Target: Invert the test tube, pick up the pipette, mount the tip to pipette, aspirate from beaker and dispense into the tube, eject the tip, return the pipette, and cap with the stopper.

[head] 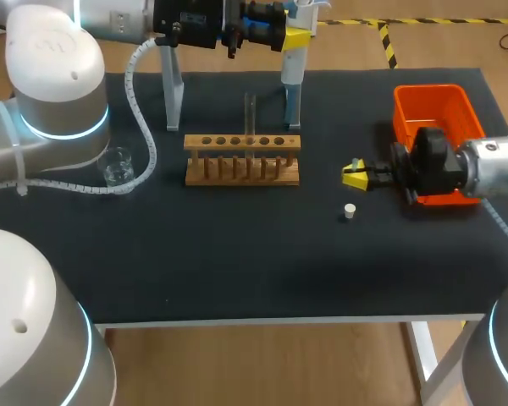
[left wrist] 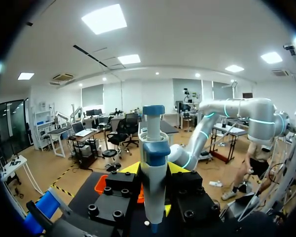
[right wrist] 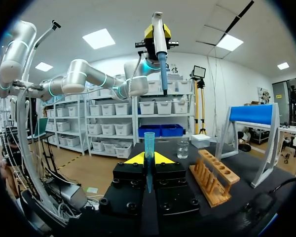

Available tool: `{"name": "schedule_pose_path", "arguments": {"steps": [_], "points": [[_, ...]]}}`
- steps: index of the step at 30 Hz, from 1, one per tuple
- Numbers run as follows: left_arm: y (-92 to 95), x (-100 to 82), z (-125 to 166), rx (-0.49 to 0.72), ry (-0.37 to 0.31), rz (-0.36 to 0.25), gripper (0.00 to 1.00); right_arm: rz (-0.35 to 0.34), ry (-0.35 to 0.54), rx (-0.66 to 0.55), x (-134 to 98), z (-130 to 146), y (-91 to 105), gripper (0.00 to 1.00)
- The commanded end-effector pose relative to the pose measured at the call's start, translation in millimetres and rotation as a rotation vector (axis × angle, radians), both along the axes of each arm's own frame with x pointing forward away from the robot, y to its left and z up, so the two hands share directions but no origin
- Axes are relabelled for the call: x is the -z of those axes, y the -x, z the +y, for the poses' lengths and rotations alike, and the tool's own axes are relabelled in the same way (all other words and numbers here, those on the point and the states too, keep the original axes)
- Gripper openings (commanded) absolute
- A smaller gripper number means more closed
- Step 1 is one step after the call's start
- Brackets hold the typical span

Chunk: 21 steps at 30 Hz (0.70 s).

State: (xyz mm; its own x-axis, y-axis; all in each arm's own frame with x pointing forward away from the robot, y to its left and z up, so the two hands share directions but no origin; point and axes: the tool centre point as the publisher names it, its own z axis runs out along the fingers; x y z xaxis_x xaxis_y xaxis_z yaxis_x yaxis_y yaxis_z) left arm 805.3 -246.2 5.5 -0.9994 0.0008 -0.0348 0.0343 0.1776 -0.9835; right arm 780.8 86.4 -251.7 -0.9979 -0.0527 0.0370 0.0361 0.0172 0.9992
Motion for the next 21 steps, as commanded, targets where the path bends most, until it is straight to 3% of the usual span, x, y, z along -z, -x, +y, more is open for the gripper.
{"name": "schedule_pose_path", "arguments": {"steps": [1,21], "points": [[0.5,-0.8,1,0.000,-0.002,0.001,0.00,0.001,-0.006,-0.013,0,22,-8.4,0.00],[0.5,-0.8,1,0.000,-0.002,0.001,0.00,0.007,-0.005,-0.056,-5,77,-17.2,0.00]]}}
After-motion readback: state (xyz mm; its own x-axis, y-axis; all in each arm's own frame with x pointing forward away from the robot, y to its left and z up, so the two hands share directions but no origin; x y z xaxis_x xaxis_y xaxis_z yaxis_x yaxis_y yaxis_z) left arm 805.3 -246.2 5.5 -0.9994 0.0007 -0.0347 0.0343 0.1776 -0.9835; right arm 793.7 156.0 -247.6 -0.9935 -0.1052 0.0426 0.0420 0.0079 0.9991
